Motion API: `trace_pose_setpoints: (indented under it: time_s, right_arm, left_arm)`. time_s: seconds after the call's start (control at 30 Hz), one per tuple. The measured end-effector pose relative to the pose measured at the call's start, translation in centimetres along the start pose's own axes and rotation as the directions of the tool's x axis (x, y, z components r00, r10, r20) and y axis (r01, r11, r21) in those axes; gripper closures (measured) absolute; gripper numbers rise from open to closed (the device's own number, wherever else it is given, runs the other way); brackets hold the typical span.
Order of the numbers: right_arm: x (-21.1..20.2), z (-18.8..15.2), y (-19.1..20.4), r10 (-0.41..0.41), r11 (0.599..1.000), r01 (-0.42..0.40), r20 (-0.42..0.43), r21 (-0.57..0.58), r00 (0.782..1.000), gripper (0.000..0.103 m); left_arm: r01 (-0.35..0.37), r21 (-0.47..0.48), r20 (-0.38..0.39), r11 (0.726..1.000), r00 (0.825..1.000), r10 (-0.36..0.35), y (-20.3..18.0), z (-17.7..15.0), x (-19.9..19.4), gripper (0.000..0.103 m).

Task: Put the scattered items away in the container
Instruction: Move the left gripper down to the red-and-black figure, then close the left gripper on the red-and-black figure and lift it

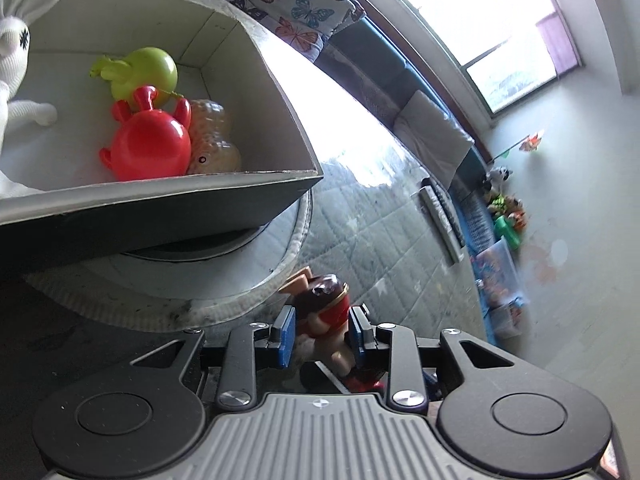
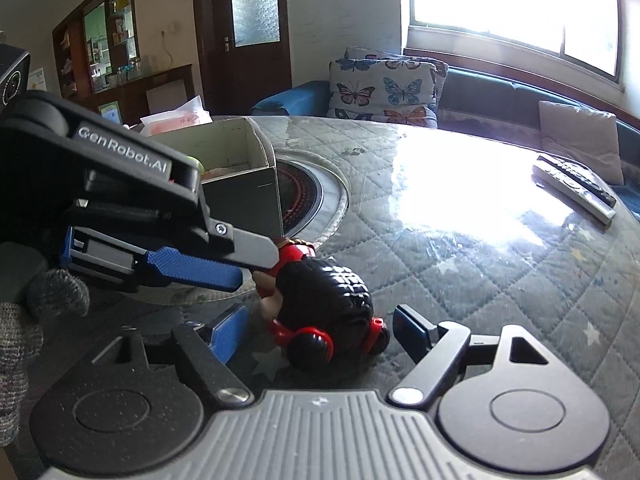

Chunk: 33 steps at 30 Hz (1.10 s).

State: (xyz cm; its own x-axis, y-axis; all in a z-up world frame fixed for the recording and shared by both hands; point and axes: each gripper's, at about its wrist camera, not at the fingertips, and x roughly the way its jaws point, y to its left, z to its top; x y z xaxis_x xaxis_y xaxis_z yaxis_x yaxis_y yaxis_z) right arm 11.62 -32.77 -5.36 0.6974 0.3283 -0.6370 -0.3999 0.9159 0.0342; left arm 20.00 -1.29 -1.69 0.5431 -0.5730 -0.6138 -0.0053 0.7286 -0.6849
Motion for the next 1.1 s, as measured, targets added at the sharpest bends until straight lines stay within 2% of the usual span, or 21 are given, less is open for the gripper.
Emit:
trace_pose_setpoints:
  time_s: [0.23,0.37,0.63,0.9,1.1]
  right_arm:
    - [0.8,0.3,0.0,0.006,1.000,-0.006,-0.010,-0.022,1.000,0.027]
    - [1.0,0.2,-0.2,0.012,1.000,-0.012,-0.016,-0.021,1.000,0.036]
    - [1.1,0.4,-0.6,0.027,1.000,-0.027,-0.018,-0.012,0.999,0.045]
    - [0.9,0.3,-0.6,0.033,0.999,-0.032,-0.014,0.005,0.999,0.047]
    - [-0.1,-0.2,-0.4,0.035,0.999,-0.035,-0.012,0.031,0.999,0.048]
  left_arm:
    - [0.025,-0.073,0.001,0.997,1.000,-0.025,1.1,0.6,1.0,0.069]
    - [0.035,-0.096,0.007,0.995,0.999,-0.035,1.4,0.8,1.4,0.067]
    - [0.072,-0.154,0.001,0.985,0.997,-0.072,2.2,0.9,2.3,0.062]
    - [0.082,-0.142,0.010,0.987,0.997,-0.081,1.9,1.0,2.8,0.062]
    - [0.087,-0.131,0.014,0.988,0.996,-0.086,2.0,0.1,1.8,0.064]
